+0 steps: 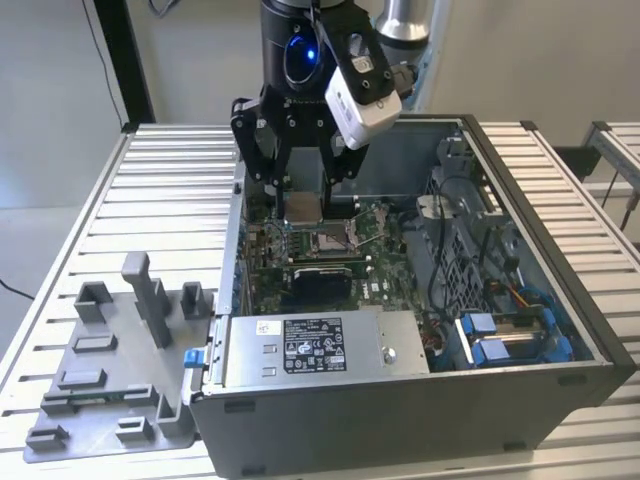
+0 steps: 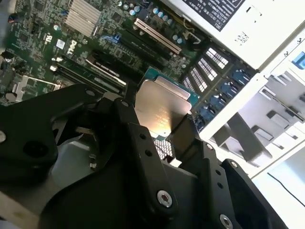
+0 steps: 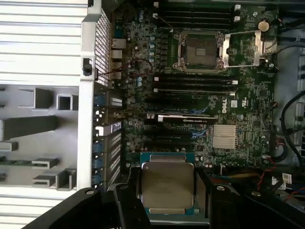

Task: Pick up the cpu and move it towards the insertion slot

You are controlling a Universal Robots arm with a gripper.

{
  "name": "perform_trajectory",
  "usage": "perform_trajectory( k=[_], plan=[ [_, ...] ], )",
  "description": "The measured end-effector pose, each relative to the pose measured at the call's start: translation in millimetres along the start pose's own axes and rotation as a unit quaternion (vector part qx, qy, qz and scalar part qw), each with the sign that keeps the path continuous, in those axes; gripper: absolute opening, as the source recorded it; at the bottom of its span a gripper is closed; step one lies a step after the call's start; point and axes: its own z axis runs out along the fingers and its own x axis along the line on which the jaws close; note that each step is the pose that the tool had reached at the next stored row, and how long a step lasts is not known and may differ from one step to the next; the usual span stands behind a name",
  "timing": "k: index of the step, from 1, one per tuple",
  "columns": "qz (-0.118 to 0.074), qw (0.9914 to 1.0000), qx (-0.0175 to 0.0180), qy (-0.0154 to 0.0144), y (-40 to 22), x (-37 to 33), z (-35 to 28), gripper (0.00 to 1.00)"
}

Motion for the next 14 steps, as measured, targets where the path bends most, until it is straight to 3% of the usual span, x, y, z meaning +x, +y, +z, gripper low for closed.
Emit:
perform_trajectory(
  k=[14],
  plan=[
    [0.000,1.00000,0.0001,0.0001,-0.2,-23.5,0.6,0.00]
  ],
)
